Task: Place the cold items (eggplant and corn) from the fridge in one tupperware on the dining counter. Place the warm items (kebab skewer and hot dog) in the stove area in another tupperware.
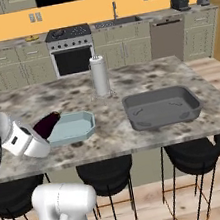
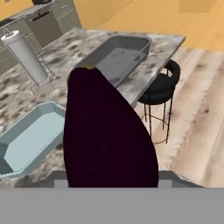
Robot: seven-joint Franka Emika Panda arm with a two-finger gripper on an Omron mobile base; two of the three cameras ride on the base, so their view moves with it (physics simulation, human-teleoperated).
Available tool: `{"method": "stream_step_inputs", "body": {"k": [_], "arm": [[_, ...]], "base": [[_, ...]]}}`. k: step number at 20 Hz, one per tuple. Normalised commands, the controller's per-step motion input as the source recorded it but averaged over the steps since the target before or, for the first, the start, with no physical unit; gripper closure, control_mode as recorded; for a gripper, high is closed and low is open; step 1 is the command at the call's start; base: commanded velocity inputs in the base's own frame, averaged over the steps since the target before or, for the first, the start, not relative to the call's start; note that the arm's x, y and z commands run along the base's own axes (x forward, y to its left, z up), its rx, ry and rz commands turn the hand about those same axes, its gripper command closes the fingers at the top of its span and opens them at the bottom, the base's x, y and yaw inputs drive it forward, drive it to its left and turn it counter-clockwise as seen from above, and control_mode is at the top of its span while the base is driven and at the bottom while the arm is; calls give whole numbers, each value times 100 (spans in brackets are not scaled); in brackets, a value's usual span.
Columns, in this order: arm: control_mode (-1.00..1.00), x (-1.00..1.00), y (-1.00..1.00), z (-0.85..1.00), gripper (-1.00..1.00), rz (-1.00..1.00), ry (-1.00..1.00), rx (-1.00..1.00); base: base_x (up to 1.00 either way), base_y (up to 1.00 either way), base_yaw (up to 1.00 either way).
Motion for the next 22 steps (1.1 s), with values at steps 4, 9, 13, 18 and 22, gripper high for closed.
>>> {"method": "stream_step_inputs", "body": {"k": [4, 9, 13, 18, 22], "arm": [[-100, 100, 2, -6, 100, 14, 3, 7], [-100, 100, 25, -61, 100, 19, 6, 0], [-100, 100, 41, -83, 100, 19, 12, -1], [-100, 98, 50, -72, 100, 11, 17, -1], [-100, 100, 20, -56, 100, 5, 16, 0]], "base": [[0, 0, 0], [0, 0, 0], [0, 0, 0], [0, 0, 0], [0, 0, 0]]}}
